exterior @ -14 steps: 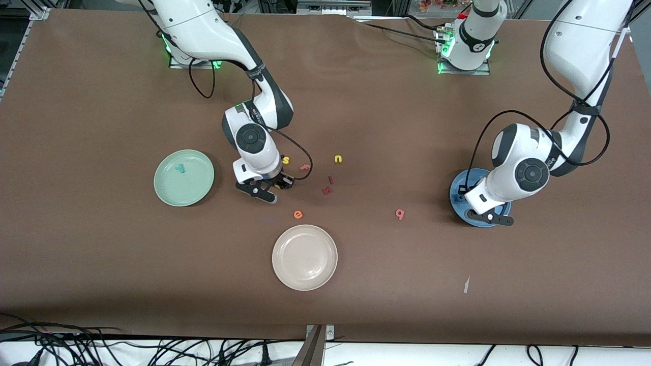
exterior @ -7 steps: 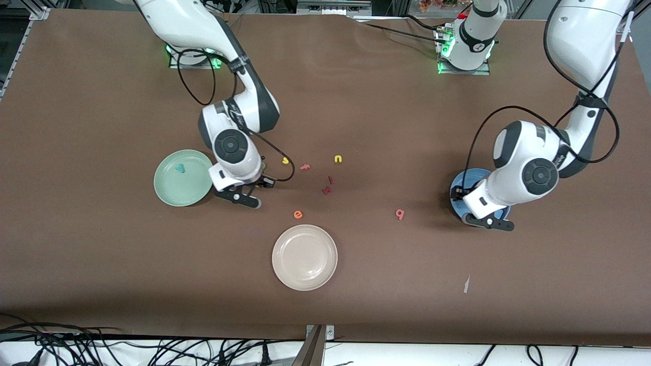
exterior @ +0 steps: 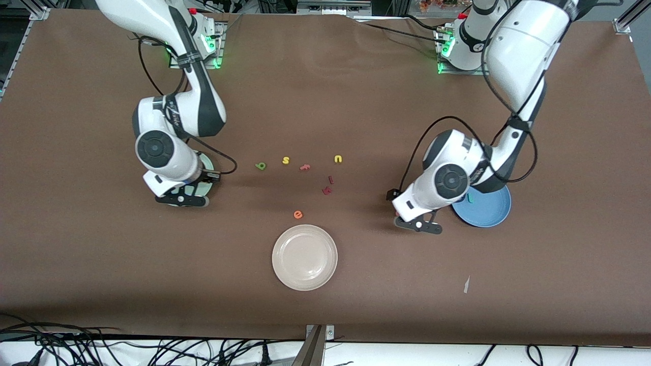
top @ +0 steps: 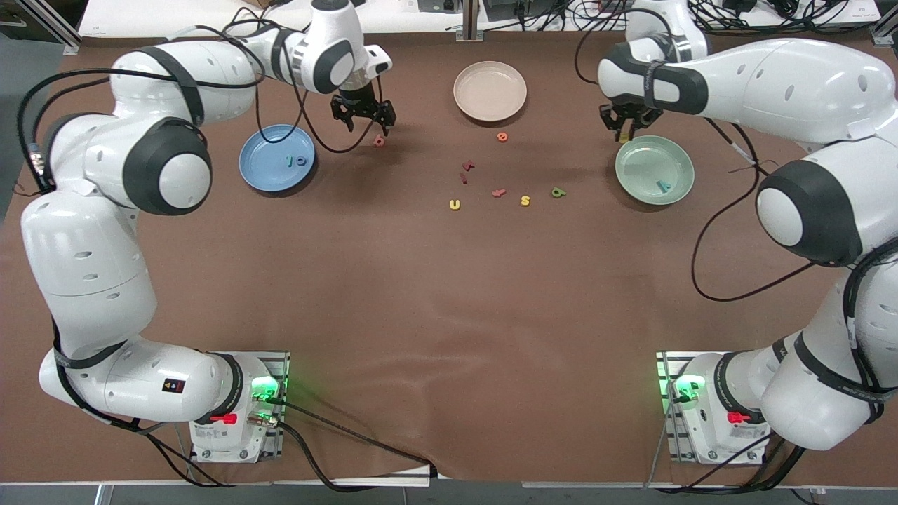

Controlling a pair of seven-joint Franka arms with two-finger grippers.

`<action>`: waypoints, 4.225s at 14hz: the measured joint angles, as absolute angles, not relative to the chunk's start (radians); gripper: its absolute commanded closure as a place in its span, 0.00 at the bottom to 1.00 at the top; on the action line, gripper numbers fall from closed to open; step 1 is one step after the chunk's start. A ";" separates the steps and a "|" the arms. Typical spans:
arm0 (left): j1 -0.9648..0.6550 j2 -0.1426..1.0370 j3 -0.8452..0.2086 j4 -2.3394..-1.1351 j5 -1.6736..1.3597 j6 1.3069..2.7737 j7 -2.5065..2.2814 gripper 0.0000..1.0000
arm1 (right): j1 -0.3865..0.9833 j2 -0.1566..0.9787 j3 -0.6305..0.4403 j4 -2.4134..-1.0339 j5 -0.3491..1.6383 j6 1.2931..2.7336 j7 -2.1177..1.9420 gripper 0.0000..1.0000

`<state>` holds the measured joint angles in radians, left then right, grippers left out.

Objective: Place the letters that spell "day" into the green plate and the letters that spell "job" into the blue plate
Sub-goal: 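Drop the yellow letter on the green plate while the left gripper reaches b, then grasp the pink b with the left gripper while the right gripper grasps green letter, then drop the b on the blue plate while the right gripper drops green letter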

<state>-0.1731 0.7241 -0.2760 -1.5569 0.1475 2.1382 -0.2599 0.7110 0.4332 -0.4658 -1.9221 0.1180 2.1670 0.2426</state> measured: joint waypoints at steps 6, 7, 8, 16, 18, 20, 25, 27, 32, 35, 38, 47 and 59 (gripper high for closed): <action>-0.174 0.781 -0.266 -1.535 0.197 2.138 -0.171 0.06 | 0.712 0.424 -0.482 -2.187 0.119 2.504 0.161 0.00; -0.175 0.789 -0.267 -1.529 0.197 2.138 -0.170 0.08 | 0.712 0.421 -0.482 -2.185 0.119 2.503 0.161 0.00; -0.177 0.797 -0.268 -1.521 0.197 2.138 -0.170 0.09 | 0.713 0.415 -0.481 -2.181 0.119 2.494 0.161 0.00; -0.191 0.848 -0.270 -1.473 0.197 2.138 -0.184 0.31 | 0.745 0.353 -0.330 -2.008 0.136 2.216 0.575 0.00; -0.199 0.862 -0.271 -1.454 0.197 2.138 -0.200 0.38 | 0.765 0.374 -0.300 -2.009 0.137 2.248 0.669 0.00; -0.204 0.873 -0.271 -1.437 0.197 2.138 -0.220 0.47 | 0.784 0.407 -0.288 -2.014 0.137 2.317 0.774 0.01; -0.206 0.878 -0.269 -1.420 0.197 2.134 -0.232 0.90 | 0.799 0.474 -0.263 -2.059 0.137 2.474 0.868 0.17; -0.206 0.878 -0.268 -1.418 0.197 2.131 -0.232 0.96 | 0.801 0.497 -0.246 -2.071 0.137 2.502 0.885 0.23; -0.191 0.874 -0.272 -1.396 0.197 2.116 -0.231 0.99 | 0.801 0.512 -0.229 -2.081 0.137 2.505 0.891 0.48; -0.090 0.830 -0.328 -1.386 0.197 1.994 -0.147 1.00 | 0.801 0.512 -0.226 -2.081 0.138 2.509 0.892 0.70; 0.057 0.723 -0.375 -1.493 0.197 1.951 -0.034 0.99 | 0.802 0.511 -0.224 -2.080 0.138 2.511 0.892 0.94; 0.285 0.425 -0.380 -2.034 0.197 2.271 0.072 0.02 | 0.800 0.370 -0.396 -2.016 0.137 2.201 0.600 0.98; 0.305 0.387 -0.390 -1.658 0.197 1.727 0.075 0.00 | 0.786 0.365 -0.599 -2.165 0.138 2.237 0.206 0.00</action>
<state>0.3048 0.3869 -0.3896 -1.6582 0.1973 1.7271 0.0750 0.7859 0.3648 -0.5990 -2.1655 0.1376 2.2366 0.2057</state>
